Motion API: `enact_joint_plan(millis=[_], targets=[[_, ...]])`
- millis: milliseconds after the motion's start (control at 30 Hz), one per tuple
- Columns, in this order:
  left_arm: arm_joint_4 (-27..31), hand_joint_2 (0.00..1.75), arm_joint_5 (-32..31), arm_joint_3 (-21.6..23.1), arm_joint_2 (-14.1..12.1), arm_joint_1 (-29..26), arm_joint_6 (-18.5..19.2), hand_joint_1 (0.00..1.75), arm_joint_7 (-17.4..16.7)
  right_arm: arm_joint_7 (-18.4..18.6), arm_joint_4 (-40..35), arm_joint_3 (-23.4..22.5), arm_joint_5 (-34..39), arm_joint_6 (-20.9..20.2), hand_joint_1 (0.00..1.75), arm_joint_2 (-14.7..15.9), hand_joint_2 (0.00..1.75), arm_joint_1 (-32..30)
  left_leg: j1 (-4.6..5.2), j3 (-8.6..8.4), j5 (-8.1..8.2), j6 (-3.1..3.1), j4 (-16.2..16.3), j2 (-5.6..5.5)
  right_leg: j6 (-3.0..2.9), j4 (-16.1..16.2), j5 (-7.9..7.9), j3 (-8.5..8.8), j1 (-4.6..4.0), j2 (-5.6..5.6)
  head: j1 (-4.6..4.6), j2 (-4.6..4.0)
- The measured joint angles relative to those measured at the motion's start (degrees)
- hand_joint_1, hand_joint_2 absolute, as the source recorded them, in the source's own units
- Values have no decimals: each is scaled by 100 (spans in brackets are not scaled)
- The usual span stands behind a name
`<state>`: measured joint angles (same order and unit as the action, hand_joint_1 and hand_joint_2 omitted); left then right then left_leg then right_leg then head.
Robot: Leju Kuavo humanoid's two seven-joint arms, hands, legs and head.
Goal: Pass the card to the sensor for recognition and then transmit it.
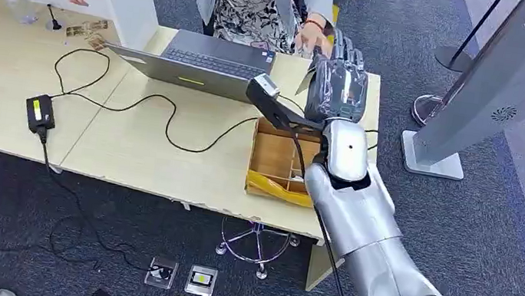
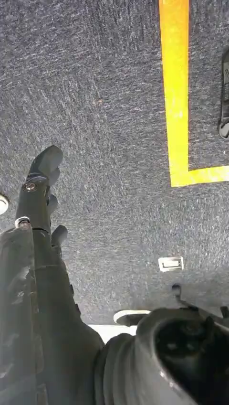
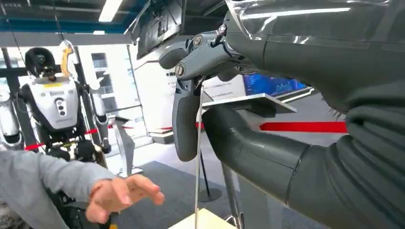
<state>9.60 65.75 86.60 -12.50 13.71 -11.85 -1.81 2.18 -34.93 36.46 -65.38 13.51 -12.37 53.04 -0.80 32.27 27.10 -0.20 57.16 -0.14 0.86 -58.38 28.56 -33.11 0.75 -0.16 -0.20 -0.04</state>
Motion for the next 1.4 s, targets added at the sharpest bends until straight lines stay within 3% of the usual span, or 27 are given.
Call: enact_joint_plan(millis=[200,1033,1067,1100,1400], targets=[[0,0,-83,2,0,15,26,0,-39,92,368,2,-2,-189,175,-11,175,207,0,1,0,0,0,0,0,0,0,-1,-1,0,2,0],[0,0,59,2,55,-73,-22,0,-101,153,814,11,-216,-221,175,-312,175,261,0,2,0,0,0,-1,0,0,0,-2,0,-1,2,0],[0,0,59,2,55,-67,-22,0,-101,153,816,11,-225,-224,33,-313,175,268,0,2,0,0,0,-1,0,0,0,-2,0,-1,0,0],[0,0,59,2,52,-55,-22,0,-101,151,822,11,-234,-224,0,-313,0,279,0,2,0,0,0,-1,0,0,0,-2,0,-1,0,0],[0,0,59,2,48,-14,-33,0,-101,90,840,11,-389,-20,0,-308,0,325,0,1,0,0,0,0,0,0,0,-2,0,0,0,0]])
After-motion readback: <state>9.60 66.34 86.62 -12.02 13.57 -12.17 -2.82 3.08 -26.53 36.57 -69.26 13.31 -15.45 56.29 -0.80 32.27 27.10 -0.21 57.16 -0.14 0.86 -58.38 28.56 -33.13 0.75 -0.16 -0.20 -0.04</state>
